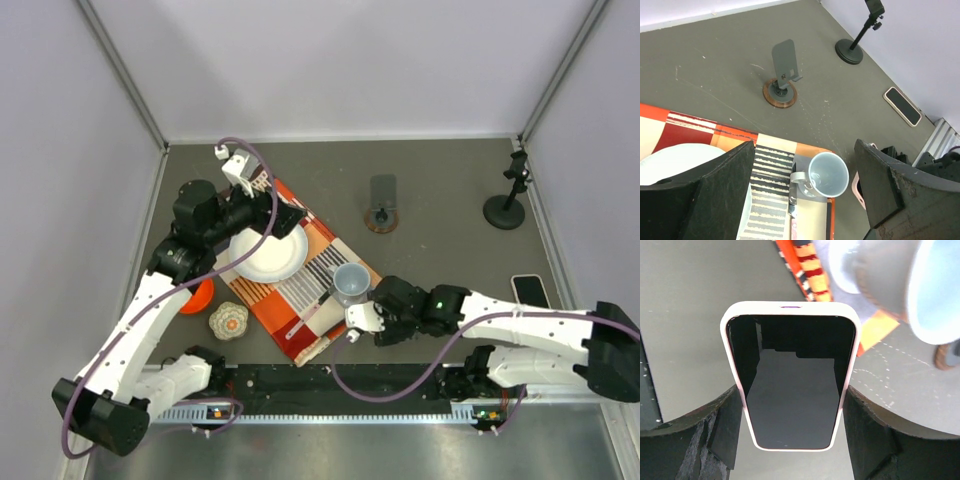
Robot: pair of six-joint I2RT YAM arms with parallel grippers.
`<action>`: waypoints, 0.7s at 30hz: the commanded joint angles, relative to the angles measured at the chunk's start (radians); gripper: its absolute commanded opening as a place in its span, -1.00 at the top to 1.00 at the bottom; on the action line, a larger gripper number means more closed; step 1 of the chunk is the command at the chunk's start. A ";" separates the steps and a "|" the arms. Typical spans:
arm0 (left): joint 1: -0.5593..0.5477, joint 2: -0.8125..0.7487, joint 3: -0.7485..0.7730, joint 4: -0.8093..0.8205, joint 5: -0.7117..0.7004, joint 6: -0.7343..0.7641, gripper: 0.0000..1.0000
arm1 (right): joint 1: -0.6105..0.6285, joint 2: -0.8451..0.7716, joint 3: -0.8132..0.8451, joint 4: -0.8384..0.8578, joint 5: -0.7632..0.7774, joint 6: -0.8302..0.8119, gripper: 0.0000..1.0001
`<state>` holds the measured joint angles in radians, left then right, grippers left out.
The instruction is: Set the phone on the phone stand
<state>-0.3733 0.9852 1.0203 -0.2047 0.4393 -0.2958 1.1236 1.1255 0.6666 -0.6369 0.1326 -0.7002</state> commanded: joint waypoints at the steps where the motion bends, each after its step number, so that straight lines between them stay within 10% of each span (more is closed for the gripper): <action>1: -0.010 0.026 0.034 0.011 0.048 0.004 -0.72 | 0.007 -0.110 0.004 0.031 0.110 -0.025 1.00; 21: -0.311 0.213 0.095 -0.033 0.297 0.056 -0.64 | 0.018 -0.162 0.192 0.140 0.417 -0.341 1.00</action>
<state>-0.6296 1.1770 1.0580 -0.2241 0.7048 -0.2829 1.1236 0.9401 0.7631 -0.5995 0.4839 -0.9432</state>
